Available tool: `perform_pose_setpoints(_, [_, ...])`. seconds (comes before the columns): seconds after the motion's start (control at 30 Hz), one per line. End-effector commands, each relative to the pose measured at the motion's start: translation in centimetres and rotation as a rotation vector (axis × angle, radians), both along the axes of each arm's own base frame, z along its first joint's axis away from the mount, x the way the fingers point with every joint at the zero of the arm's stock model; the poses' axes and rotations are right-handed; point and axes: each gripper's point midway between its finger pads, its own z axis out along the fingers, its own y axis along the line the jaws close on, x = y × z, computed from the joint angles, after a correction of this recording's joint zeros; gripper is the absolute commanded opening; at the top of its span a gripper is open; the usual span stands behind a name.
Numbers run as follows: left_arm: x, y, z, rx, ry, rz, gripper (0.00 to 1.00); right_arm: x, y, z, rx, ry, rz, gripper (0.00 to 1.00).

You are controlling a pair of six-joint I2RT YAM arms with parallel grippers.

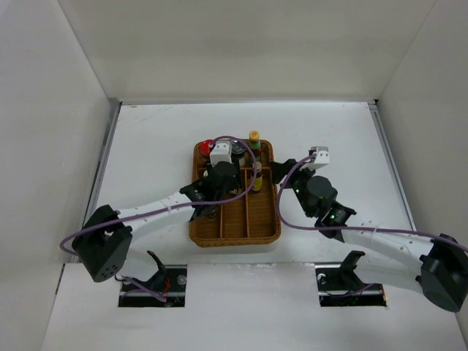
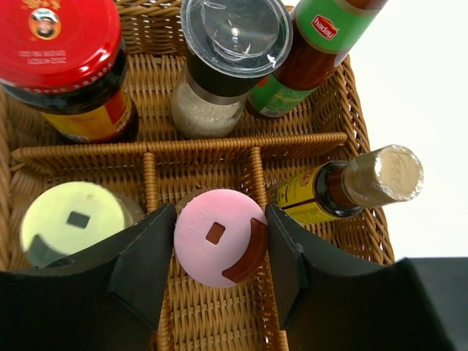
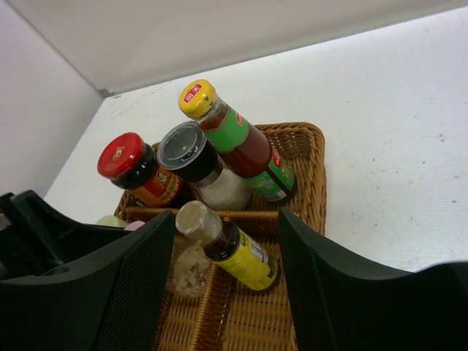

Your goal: Organize the condiment bottles

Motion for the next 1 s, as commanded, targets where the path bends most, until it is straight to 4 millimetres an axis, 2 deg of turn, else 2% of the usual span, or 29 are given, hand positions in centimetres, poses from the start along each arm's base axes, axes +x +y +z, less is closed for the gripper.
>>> perform_pose_setpoints(0.0, [1.1,-0.9,1.4,-0.076,-0.044,-0.001,0.41,0.2,0.0,2.0,0.071,-0.052,-0.002,0.63])
perform_pose_setpoints(0.1, [1.4,-0.9,1.2,-0.068,-0.046,0.002,0.5,0.3,0.0,1.9,0.069,-0.05,-0.003,0.63])
perform_pose_setpoints(0.27, [1.5,-1.0,1.6,-0.053,-0.055,-0.006,0.7,0.4,0.0,1.7,0.071,-0.048,-0.011,0.64])
perform_pose_setpoints(0.43, [1.3,-0.6,3.6,-0.08,-0.093,-0.007,0.85,0.5,0.0,1.5,0.067,-0.045,-0.014,0.67])
perform_pose_setpoints(0.47, [1.2,-0.5,4.1,-0.087,-0.1,-0.008,0.96,0.5,0.0,1.4,0.065,-0.043,-0.014,0.67])
perform_pose_setpoints(0.5, [1.1,-0.5,4.7,-0.094,-0.112,-0.011,1.0,0.5,0.0,1.4,0.065,-0.043,-0.014,0.67])
perform_pose_setpoints(0.7, [0.2,0.0,8.7,-0.118,-0.178,-0.034,1.0,0.6,-0.4,1.5,0.07,-0.047,-0.026,0.7])
perform_pose_setpoints(0.87, [-0.9,0.5,13.4,-0.176,-0.249,-0.056,1.0,0.6,-0.9,1.6,0.074,-0.052,-0.045,0.74])
perform_pose_setpoints(0.97, [-1.3,1.3,15.1,-0.186,-0.266,-0.055,1.0,0.6,-1.1,1.7,0.076,-0.055,-0.054,0.77])
